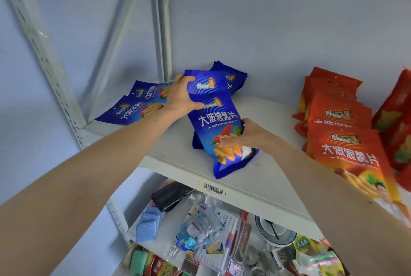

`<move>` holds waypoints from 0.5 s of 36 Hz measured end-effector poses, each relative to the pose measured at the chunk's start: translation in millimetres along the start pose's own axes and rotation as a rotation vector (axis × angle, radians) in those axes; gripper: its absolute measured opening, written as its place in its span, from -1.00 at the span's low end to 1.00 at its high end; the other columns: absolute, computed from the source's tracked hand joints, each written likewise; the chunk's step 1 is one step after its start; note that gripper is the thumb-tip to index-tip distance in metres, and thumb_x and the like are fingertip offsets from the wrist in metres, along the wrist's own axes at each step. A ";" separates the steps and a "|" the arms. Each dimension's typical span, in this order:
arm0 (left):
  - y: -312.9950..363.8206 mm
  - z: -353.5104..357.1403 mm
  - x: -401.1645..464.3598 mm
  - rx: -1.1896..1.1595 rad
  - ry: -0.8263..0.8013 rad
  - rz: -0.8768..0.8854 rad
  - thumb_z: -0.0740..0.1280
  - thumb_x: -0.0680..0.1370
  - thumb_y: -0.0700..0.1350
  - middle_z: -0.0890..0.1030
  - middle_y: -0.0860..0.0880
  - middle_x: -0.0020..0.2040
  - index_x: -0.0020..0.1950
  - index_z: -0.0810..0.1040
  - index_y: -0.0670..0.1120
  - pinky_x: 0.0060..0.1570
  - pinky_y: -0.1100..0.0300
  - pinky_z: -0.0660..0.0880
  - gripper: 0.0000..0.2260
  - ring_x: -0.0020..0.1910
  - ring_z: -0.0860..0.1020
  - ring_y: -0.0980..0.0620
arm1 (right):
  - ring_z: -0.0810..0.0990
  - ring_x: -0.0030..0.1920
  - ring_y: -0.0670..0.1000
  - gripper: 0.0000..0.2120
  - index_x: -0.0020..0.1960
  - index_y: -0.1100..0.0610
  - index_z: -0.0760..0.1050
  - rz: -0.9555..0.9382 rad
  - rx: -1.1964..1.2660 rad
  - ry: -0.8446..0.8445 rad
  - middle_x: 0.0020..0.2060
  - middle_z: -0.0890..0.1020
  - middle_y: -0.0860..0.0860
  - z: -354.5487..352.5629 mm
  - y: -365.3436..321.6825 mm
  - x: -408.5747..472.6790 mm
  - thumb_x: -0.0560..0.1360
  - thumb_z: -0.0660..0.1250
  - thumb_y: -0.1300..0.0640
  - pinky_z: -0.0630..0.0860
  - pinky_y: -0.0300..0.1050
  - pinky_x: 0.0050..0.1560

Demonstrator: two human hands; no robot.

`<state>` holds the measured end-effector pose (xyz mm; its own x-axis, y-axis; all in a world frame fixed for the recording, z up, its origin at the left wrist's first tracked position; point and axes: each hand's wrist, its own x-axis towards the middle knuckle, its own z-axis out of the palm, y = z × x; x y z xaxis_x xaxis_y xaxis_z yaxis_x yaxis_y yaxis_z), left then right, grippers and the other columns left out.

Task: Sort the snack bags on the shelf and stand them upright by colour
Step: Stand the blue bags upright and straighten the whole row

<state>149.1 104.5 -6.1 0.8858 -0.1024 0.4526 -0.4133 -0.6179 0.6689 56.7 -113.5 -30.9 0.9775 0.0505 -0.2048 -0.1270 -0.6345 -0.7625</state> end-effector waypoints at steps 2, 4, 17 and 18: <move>7.6 4.5 1.2 -0.093 0.035 0.073 0.63 0.27 -0.20 0.36 -0.12 0.32 0.36 0.40 -0.15 0.16 0.08 0.52 -0.28 0.27 0.44 -0.02 | 0.60 -0.04 -0.10 -0.26 0.25 0.07 0.32 0.012 0.094 0.096 0.01 0.58 -0.10 -1.1 2.2 -0.4 0.24 0.64 -0.06 0.52 -0.22 -0.10; 16.1 9.8 2.5 -0.201 0.066 0.104 0.62 0.28 -0.22 0.37 -0.10 0.32 0.37 0.40 -0.14 0.13 0.09 0.55 -0.29 0.27 0.45 0.01 | 0.57 0.05 -0.05 -0.07 0.36 0.09 0.23 0.052 0.158 0.178 0.10 0.54 -0.07 -2.5 7.2 0.8 0.18 0.66 -0.10 0.51 -0.14 -0.01; 43.0 78.6 41.3 -0.803 -0.234 -0.298 0.62 0.27 0.04 0.52 0.05 0.33 0.55 -0.09 0.23 0.11 -0.10 0.58 0.10 0.20 0.59 0.04 | 0.53 -0.07 -0.17 -0.13 0.22 0.06 0.24 0.073 0.451 0.561 0.03 0.53 -0.11 -21.2 29.6 24.2 0.10 0.71 0.04 0.49 -0.16 -0.06; 36.9 89.5 44.2 -0.725 -0.273 -0.317 0.65 0.15 0.16 0.54 0.06 0.31 0.54 -0.01 0.21 0.14 -0.12 0.56 0.15 0.21 0.58 0.02 | 0.53 -0.05 -0.16 -0.13 0.21 0.06 0.23 0.081 0.468 0.592 0.04 0.53 -0.09 -22.4 32.8 28.6 0.11 0.71 0.05 0.49 -0.15 -0.05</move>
<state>191.9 7.4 -14.2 0.9643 -0.2517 0.0829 -0.0867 -0.0041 0.9962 84.3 -150.1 -48.0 0.8726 -0.4884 -0.0085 -0.1316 -0.2181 -0.9670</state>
